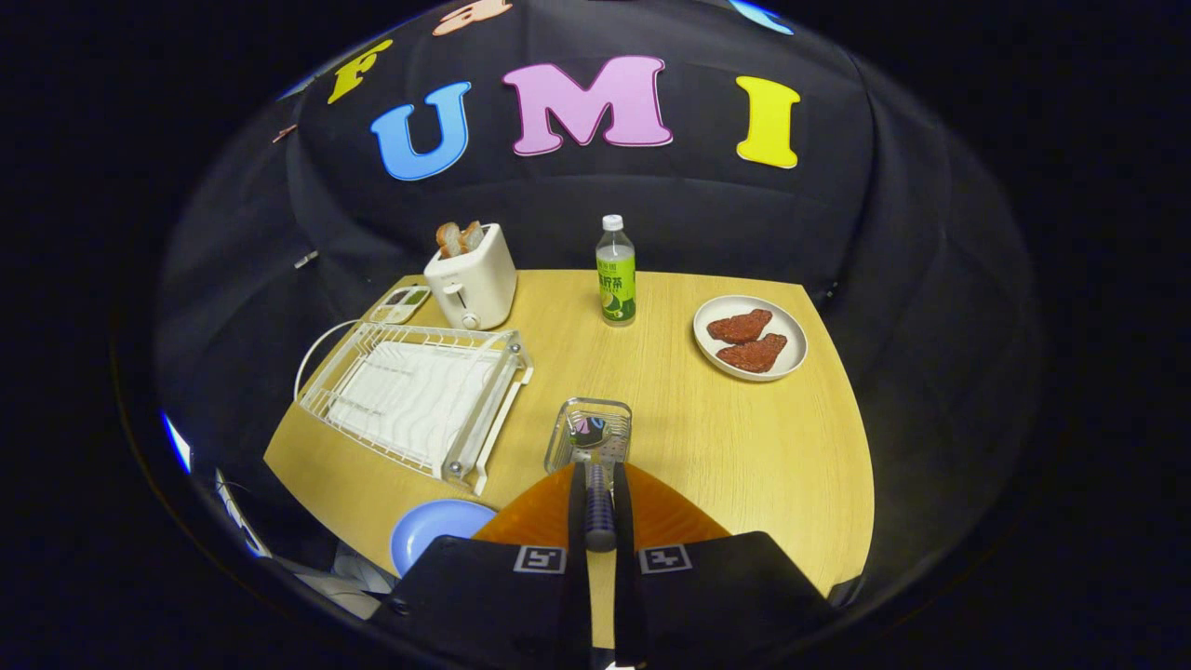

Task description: Take the plate from the dish rack, then take the spoon from the basket and place it into the plate.

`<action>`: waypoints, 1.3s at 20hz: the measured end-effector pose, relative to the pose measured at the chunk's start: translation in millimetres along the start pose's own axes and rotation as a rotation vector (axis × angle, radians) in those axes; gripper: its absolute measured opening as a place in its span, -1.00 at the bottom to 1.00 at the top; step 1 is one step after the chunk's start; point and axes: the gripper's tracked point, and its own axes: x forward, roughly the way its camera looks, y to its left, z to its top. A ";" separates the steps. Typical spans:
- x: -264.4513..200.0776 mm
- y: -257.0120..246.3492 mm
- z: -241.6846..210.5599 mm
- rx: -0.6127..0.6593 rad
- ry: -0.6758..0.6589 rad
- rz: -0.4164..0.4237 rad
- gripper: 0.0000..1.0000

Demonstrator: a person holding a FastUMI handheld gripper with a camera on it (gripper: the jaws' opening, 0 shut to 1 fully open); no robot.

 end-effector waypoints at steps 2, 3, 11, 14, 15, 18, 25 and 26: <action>-17.9 20.2 0.5 0.014 -0.016 0.042 -0.73; -24.6 30.8 -1.7 0.021 -0.016 0.065 -0.73; -36.9 97.9 -72.6 -0.013 0.103 0.166 -0.73; -19.2 103.5 -108.7 -0.041 0.171 0.153 -0.73; -11.7 102.9 -119.6 -0.049 0.190 0.145 -0.73; 8.0 108.7 -136.5 -0.039 0.210 0.137 -0.73; 19.6 126.1 -156.2 -0.035 0.224 0.189 -0.73; 19.5 126.9 -164.3 -0.036 0.244 0.192 -0.73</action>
